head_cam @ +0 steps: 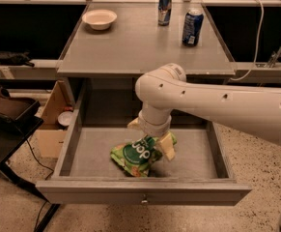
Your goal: Pick green rice chip bag from top drawer and place on counter
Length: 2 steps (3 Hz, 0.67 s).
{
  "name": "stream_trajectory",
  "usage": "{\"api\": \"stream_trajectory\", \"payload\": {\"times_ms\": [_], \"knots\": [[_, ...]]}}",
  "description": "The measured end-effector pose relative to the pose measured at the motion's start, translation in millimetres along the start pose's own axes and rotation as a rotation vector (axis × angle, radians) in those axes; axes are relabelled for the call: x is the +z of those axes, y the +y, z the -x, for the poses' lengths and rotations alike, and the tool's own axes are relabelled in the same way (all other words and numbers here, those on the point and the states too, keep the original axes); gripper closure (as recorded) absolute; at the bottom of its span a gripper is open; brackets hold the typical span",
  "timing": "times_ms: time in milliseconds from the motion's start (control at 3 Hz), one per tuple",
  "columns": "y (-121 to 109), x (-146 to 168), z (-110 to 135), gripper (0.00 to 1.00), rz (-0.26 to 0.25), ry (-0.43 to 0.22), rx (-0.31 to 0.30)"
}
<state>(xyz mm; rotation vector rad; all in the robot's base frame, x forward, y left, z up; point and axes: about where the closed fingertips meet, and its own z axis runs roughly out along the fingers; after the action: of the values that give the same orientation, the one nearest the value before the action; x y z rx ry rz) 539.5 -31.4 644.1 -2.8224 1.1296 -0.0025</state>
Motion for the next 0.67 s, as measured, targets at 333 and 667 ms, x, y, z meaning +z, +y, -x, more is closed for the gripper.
{"api": "stream_trajectory", "payload": {"times_ms": [333,667], "knots": [[2.3,5.3,-3.1,0.00,-0.008,0.003,0.010],[2.4,5.5,-3.2,0.19,-0.009,0.003,0.010]]}}
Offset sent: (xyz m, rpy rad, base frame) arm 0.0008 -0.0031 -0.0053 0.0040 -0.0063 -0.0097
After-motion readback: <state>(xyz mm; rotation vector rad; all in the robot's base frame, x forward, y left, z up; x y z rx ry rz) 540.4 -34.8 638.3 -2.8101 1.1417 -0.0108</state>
